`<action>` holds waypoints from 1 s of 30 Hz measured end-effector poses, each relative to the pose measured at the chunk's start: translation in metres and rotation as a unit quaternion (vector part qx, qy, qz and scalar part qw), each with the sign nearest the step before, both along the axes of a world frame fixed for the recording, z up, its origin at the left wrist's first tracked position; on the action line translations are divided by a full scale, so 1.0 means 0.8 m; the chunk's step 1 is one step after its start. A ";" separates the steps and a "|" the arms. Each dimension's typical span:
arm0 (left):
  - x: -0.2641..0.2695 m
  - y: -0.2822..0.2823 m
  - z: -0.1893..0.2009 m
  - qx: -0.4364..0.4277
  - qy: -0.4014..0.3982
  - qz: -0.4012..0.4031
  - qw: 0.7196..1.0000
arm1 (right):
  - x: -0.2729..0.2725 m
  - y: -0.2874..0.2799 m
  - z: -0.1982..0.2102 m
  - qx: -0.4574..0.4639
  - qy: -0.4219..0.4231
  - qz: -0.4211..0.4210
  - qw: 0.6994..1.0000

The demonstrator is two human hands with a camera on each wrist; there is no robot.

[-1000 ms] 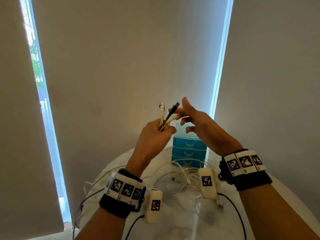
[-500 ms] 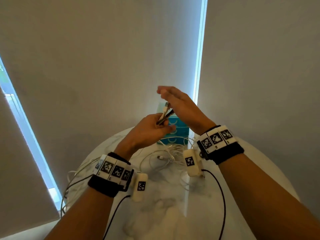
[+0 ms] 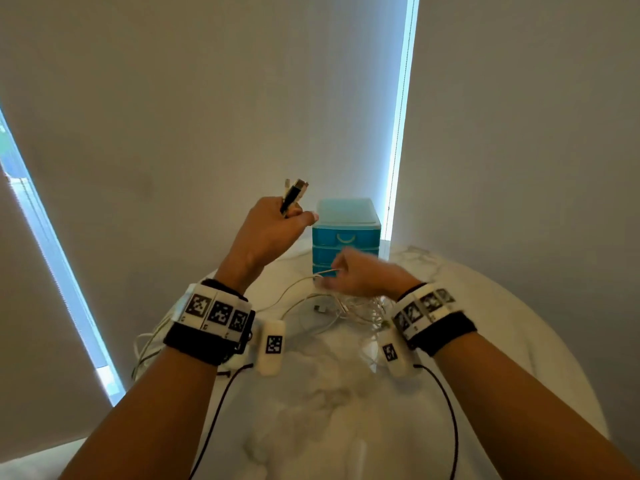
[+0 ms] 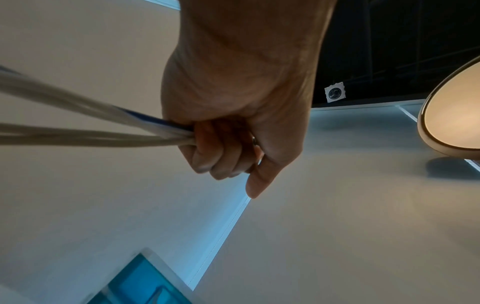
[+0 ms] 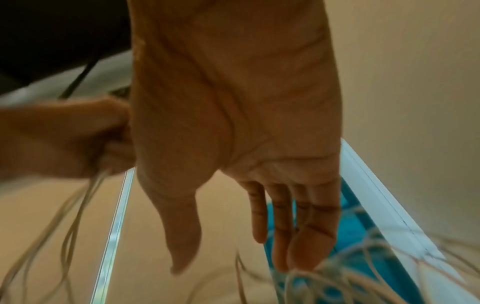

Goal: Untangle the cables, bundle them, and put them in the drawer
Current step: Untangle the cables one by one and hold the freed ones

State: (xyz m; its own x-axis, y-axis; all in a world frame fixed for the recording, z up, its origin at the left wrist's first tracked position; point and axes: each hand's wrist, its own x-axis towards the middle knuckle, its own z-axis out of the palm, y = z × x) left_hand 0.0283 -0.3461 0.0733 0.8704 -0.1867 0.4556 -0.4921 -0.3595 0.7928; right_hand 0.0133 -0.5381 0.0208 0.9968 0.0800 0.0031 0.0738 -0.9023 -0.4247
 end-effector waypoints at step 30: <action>0.036 -0.078 -0.144 -0.311 0.170 -0.165 0.920 | -0.026 -0.074 -0.071 0.522 -0.185 -0.134 0.822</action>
State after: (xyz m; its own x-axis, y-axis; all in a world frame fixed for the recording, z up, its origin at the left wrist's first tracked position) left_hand 0.0573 -0.4089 -0.0415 0.9253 -0.2617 0.2745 -0.1778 0.3402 0.9234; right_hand -0.0077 -0.5976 -0.0363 0.8933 -0.3809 0.2385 0.2310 -0.0659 -0.9707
